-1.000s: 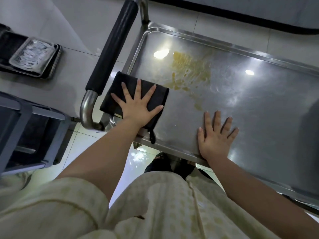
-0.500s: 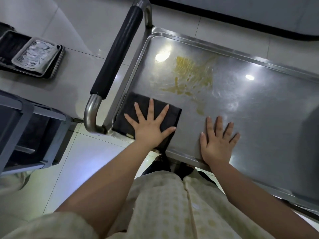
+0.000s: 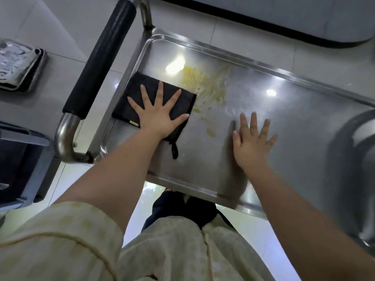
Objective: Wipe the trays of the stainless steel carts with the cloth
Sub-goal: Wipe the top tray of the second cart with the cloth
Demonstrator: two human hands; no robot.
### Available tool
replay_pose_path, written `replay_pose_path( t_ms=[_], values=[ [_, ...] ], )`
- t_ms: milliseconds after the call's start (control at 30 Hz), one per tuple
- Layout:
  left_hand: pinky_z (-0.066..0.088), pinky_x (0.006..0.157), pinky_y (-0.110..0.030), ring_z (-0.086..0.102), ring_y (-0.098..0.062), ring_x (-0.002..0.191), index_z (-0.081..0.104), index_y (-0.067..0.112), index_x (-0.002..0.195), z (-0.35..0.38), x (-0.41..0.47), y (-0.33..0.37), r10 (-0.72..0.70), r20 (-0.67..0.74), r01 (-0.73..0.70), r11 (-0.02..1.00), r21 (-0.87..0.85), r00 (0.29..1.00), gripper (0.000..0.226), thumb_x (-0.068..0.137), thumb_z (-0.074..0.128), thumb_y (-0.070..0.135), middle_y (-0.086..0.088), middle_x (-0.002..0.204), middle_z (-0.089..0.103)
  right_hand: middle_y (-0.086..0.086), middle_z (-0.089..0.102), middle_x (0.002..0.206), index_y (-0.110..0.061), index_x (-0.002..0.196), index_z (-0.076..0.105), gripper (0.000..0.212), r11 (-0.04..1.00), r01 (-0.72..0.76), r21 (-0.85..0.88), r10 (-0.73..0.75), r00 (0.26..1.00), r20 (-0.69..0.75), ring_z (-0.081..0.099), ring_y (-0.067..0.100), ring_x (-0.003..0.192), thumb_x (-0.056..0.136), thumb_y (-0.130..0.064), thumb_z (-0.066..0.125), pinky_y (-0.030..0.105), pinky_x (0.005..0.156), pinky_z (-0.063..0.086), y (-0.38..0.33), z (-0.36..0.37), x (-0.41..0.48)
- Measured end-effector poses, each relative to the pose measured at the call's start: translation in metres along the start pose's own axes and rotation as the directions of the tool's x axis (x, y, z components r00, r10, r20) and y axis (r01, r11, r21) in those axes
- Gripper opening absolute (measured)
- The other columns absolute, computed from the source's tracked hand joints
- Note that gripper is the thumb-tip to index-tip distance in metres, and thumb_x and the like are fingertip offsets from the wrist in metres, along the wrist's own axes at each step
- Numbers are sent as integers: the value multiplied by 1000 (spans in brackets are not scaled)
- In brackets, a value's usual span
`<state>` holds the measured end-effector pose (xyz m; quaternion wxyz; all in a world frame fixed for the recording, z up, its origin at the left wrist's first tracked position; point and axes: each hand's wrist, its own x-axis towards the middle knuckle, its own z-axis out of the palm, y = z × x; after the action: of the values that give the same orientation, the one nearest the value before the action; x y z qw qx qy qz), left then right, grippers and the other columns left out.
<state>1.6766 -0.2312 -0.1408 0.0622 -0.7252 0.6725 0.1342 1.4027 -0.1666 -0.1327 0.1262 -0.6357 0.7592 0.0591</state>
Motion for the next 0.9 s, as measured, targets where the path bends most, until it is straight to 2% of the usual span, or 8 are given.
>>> replay_pose_path(
  t_ms=[100,233,400,467,567,700,800,900],
  values=[
    [-14,102,-77,-24,-44,143,-16,62,141,-1,0,1,-9,11,9,1000,5,1000,86,64,-4,99,6,162,-20,-6,-5,164,-41,154,-1,58,999,29,-45,-29,999,17,-14,35,148,98,-53,11,64,115,-7,11,-10,53],
    [-12,102,-77,-23,-44,144,-19,62,141,8,-25,9,-1,10,1,1000,-11,1000,85,66,-2,98,5,163,-19,-8,-7,164,-47,151,-6,59,998,53,-32,-52,998,29,-14,36,148,94,-60,2,60,114,-13,17,0,67],
    [-6,103,-79,-11,-50,145,2,54,150,44,-109,65,60,-63,-62,998,-31,996,81,79,13,91,-1,165,-3,-6,-2,164,-43,153,-1,59,997,82,4,-82,997,-7,-10,38,148,96,-59,3,62,114,-13,19,1,63],
    [-5,102,-80,-6,-53,144,8,53,151,50,-124,86,44,-73,-46,999,-25,996,79,81,15,89,-1,165,1,-6,-4,164,-42,153,-4,59,996,85,-2,-85,996,-14,-12,38,148,97,-58,1,62,114,-13,21,1,62],
    [-9,101,-80,-10,-52,143,7,56,149,43,-94,96,-13,-87,9,999,-43,996,78,79,13,90,2,165,-1,-5,-6,164,-41,154,-6,59,996,93,2,-93,995,-23,-13,38,148,98,-57,2,61,114,-13,23,2,60],
    [-18,96,-78,-20,-49,141,-5,59,146,18,0,106,-95,-54,91,993,-76,994,80,74,6,93,4,164,-11,-5,-6,164,-41,154,-5,58,995,94,13,-94,995,-16,-13,38,148,99,-56,6,62,114,-12,23,3,62],
    [-16,96,-79,-22,-50,141,-10,60,144,-2,60,119,-47,26,48,998,-48,999,85,68,4,96,3,163,-15,-6,-8,164,-43,153,-7,57,995,93,20,-93,996,-6,-15,37,148,100,-55,9,62,114,-11,25,4,64],
    [-15,98,-78,-22,-48,142,-13,60,143,-9,77,118,10,57,-9,1000,-17,998,86,66,1,97,4,163,-15,-7,-6,164,-43,153,-5,57,995,102,22,-101,995,-13,-14,36,148,100,-54,11,62,114,-12,26,1,66]
  ],
)
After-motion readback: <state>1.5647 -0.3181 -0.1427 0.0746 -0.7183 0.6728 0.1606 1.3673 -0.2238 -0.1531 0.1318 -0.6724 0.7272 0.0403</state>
